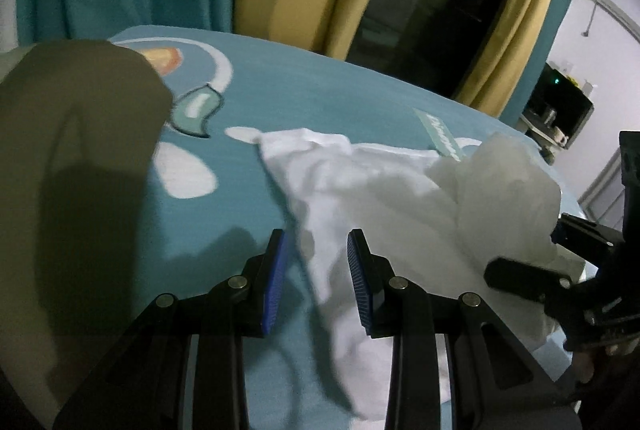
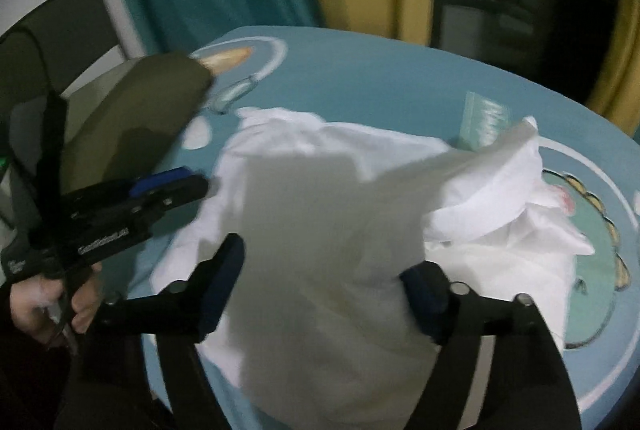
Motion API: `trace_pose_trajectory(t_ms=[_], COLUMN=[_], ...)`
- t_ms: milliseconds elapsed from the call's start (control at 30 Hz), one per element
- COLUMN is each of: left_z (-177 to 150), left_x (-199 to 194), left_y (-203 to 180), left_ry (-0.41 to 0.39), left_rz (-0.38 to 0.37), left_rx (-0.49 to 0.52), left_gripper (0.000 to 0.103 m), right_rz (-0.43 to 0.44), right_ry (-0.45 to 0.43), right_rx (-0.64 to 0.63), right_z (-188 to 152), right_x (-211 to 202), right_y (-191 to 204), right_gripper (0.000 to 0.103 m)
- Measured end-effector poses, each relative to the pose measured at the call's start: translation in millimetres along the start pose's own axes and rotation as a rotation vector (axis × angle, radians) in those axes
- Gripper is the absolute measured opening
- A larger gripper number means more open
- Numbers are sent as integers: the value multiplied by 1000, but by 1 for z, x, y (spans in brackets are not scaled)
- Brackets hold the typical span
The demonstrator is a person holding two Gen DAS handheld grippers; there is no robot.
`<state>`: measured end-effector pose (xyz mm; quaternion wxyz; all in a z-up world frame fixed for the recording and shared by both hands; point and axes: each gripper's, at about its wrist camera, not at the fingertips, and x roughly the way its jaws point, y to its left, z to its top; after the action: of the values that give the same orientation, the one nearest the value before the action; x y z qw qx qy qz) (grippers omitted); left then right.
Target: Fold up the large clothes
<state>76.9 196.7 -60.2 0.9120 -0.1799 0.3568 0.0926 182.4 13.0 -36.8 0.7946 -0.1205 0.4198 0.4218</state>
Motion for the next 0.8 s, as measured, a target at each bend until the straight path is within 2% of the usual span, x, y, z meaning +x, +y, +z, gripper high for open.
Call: trace_pose_trajectory(t_ms=[33,167,233,333,467,567,700,800], left_z=[0,1,2,7,14,19,20,18], left_x=[-2,-12,-16,-21,-26,-24,-11,6], left_y=[4,20,25,23,4,-19,-60,-86], left_ry=[-1,-5,-10,-22,-38,-41,-10,35], left_rz=[11,50,67,77,55,-2,-82,-129], left_rx=[-1,-13,-20,-13,20,53,133,193], left_gripper=[33,33,33,33,33,33,33,35], right_rz=[29,248,282,293,252,180,34,-38], right_ry=[-4,13,18,-24,-143,-210,-202,-175], right_rx=[-20,-70,-96,-108,-82,-26,96,191], right_z=[1,1,0,-2,-4,-9,-28,-48], right_x=[1,5,5,-9,-53,-78,-85,-84], right_y=[6,29,40,42,16,-13,-62,-91], right_gripper=[80,80,80,80,80,80,80,80])
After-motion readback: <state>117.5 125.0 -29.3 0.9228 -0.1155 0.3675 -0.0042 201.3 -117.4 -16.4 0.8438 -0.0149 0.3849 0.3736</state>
